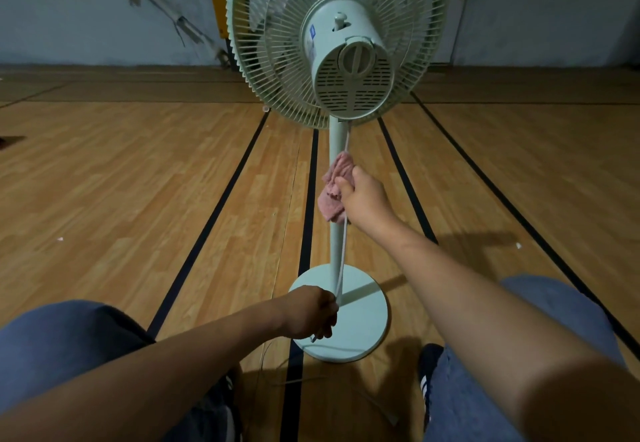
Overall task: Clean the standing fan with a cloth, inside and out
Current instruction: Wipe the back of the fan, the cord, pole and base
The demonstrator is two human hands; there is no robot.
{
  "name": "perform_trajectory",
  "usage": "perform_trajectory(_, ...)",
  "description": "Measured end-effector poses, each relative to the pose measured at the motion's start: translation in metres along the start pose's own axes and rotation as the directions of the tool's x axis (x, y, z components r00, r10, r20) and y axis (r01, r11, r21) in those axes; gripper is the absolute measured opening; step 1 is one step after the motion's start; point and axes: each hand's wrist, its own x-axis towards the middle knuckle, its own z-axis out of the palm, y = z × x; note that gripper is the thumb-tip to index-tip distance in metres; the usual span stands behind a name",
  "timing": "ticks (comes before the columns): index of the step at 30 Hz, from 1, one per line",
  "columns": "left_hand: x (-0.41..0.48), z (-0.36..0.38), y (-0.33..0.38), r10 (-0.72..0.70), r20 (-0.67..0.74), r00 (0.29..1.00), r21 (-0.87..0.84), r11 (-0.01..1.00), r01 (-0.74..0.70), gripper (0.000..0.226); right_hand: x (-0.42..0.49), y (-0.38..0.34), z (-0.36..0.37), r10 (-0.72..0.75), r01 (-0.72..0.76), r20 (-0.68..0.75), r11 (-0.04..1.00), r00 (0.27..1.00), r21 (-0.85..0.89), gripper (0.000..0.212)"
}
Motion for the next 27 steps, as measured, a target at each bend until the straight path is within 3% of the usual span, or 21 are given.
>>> perform_trajectory(10,0.006,0.001,-0.002,-0.012,-0.037,0.999,-0.024,1.000,0.011,0.032,-0.040,0.043,0.017,0.183,-0.141,0.252,0.975,0.950,-0.174,0.019)
perform_trajectory(15,0.005,0.002,-0.007,-0.047,-0.052,0.998,-0.061,0.997,0.044,0.033,-0.040,0.038,0.016,0.207,-0.111,0.345,0.954,0.915,-0.278,0.022)
perform_trajectory(21,0.004,0.000,-0.013,-0.058,-0.059,0.997,-0.114,0.992,0.051,0.032,-0.028,0.015,0.003,0.142,-0.121,0.272,0.988,0.952,-0.093,0.031)
perform_trajectory(27,0.007,0.007,-0.010,-0.028,0.000,1.000,-0.099,0.995,0.028,0.031,0.006,-0.023,-0.023,-0.011,0.009,0.029,0.996,1.000,0.088,0.023)
